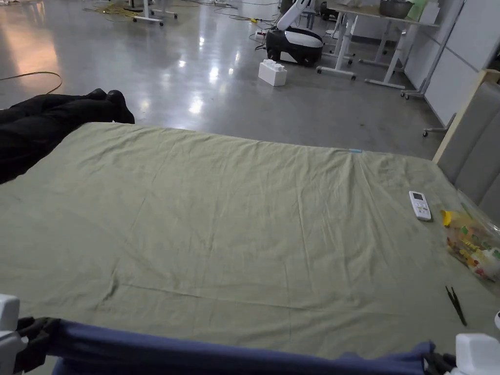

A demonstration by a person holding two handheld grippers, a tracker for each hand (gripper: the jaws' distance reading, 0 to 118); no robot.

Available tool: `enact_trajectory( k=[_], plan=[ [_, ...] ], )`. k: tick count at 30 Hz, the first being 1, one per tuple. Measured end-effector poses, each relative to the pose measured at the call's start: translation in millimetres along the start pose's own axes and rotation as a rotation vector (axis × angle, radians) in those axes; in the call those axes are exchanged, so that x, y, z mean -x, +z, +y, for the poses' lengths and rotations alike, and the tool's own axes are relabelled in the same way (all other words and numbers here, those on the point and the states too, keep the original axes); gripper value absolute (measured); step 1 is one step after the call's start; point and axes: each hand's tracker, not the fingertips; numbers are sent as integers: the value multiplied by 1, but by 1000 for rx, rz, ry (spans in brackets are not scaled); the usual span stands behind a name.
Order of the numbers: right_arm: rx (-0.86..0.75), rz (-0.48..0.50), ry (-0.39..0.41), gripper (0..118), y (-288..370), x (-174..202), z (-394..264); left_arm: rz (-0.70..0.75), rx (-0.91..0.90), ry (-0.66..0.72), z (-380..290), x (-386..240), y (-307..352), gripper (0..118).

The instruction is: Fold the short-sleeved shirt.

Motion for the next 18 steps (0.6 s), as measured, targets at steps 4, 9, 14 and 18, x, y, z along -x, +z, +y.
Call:
enact_trajectory(
  k=[4,9,14,18],
  plan=[
    [66,0,2,3,6,2,-38,-4,67,25,-39,0,10,5],
    [188,20,-16,3,-8,8,-84,10,182,31,-87,-1,2,5],
    [240,7,-21,3,-31,12,-116,19,247,47,-114,1,-15,5],
    [236,-4,-46,3,-42,18,-125,34,230,93,-123,16,-34,6]
  ],
)
